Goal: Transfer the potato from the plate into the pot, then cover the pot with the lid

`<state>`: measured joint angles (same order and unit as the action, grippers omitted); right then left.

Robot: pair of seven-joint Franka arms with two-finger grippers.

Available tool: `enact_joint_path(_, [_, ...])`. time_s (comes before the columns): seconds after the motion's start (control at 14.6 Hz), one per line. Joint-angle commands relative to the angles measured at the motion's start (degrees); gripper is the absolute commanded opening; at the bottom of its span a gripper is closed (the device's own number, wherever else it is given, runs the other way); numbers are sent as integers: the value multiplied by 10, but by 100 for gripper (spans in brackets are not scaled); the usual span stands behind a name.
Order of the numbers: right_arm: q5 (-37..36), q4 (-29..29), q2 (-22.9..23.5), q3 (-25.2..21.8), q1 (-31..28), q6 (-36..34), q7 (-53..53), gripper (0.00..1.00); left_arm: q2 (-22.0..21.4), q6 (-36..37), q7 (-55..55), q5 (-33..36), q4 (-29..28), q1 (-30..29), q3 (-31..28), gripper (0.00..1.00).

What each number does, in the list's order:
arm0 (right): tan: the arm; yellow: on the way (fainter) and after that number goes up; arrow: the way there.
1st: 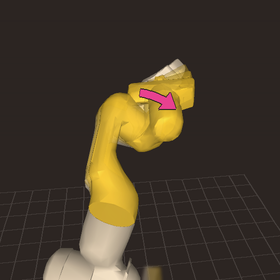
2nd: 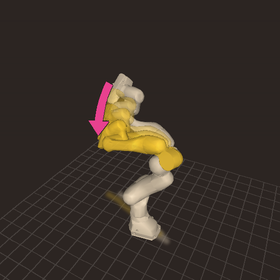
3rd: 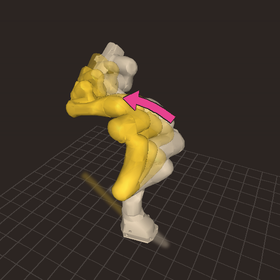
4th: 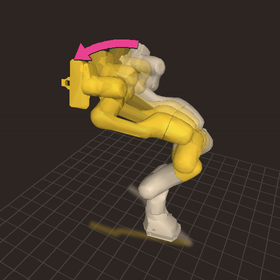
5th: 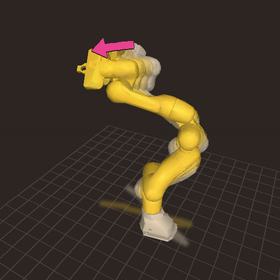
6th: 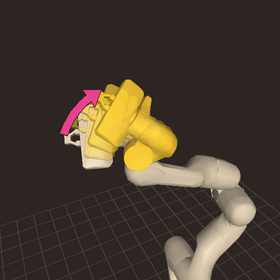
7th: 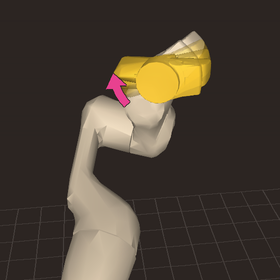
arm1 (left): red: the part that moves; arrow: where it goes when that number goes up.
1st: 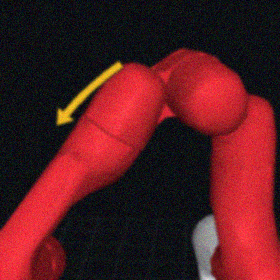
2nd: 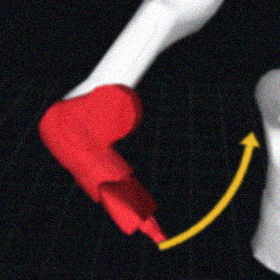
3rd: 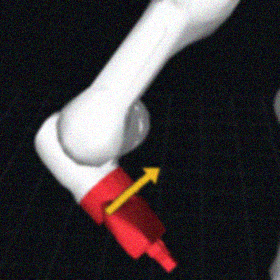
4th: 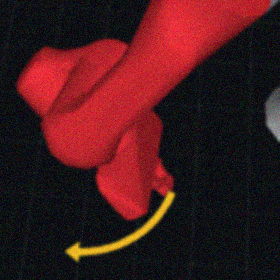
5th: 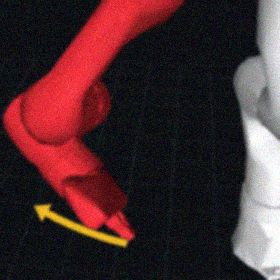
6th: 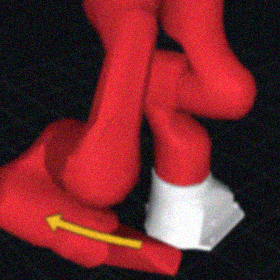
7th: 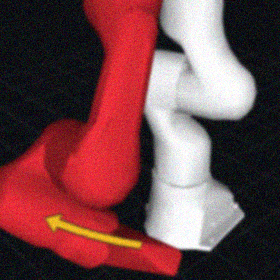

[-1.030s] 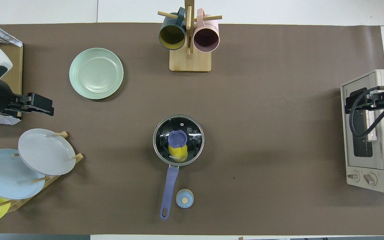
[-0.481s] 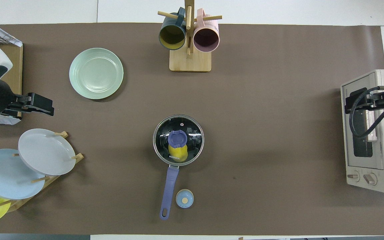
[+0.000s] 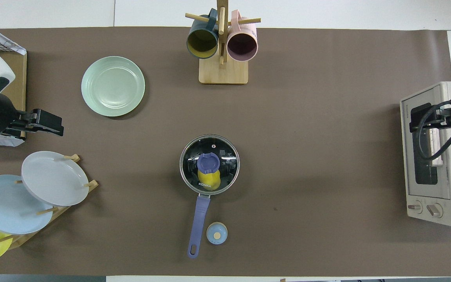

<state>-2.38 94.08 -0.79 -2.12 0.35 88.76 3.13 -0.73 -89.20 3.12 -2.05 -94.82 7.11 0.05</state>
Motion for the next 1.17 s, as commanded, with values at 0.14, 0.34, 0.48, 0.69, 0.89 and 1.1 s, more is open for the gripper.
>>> enact_joint_path(0.14, [11, -5, 0, 4, -10, 8, -14, 100, -1, 0, 7, 11, 0, -1, 0, 100])
enact_joint_path(0.34, [11, -6, 1, 5, -9, 8, -14, 100, -1, 0, 7, 11, 0, -1, 0, 100])
enact_joint_path(0.48, [11, -6, 1, 5, -9, 9, -18, 100, -1, 1, 7, 11, 0, -1, 0, 100])
enact_joint_path(0.69, [11, -6, 0, 5, -10, 9, -55, 100, -1, 0, 7, 11, 0, -1, 0, 100])
enact_joint_path(0.89, [12, -6, 0, 5, -10, 9, -69, 100, -1, 1, 7, 11, 0, -1, 0, 100])
enact_joint_path(1.1, [12, -6, 0, 5, -11, 10, -68, 100, -1, 1, 7, 11, 0, -1, 0, 100])
